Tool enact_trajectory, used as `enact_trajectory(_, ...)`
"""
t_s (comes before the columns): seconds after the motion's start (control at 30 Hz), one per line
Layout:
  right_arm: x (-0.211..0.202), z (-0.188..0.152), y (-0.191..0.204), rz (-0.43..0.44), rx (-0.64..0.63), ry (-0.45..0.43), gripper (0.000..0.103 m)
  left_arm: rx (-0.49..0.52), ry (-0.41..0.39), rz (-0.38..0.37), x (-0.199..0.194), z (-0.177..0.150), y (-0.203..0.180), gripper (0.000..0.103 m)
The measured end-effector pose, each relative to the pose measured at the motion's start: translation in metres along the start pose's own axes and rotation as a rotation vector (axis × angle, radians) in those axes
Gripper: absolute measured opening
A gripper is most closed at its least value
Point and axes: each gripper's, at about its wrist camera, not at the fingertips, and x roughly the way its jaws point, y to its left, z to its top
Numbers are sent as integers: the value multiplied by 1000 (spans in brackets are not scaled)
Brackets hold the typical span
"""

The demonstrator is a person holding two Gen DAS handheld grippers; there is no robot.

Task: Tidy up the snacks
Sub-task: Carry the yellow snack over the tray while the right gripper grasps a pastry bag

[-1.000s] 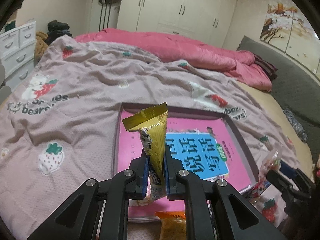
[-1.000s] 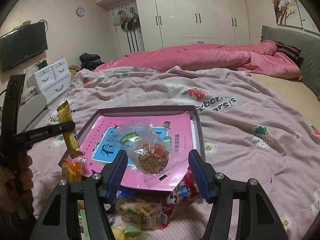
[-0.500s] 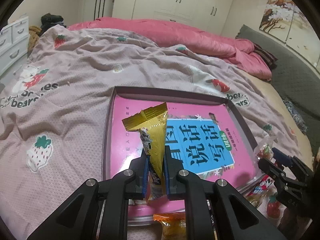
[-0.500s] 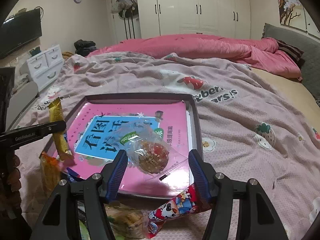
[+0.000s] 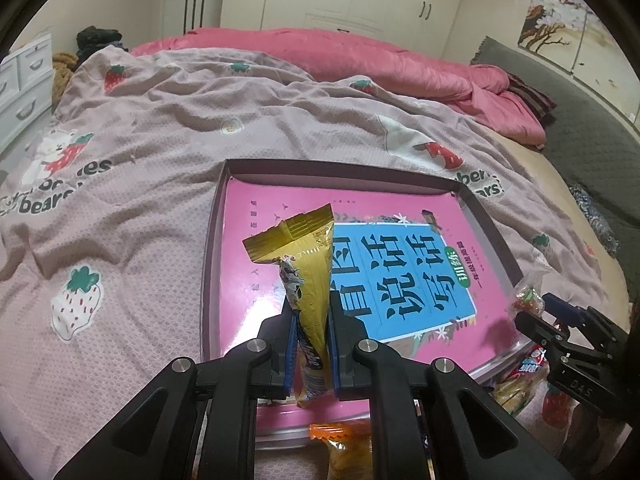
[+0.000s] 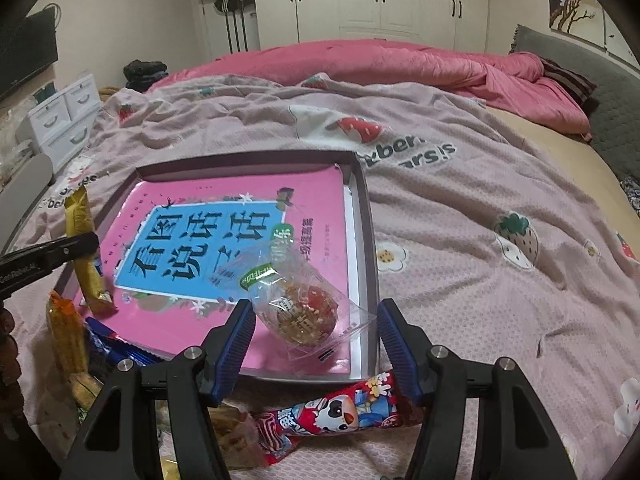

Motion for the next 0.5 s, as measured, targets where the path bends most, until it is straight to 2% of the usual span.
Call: enact_trajectory(0.5, 2, -2, 5, -1, -26, 14, 64, 8, 39, -21, 7, -3, -4, 15)
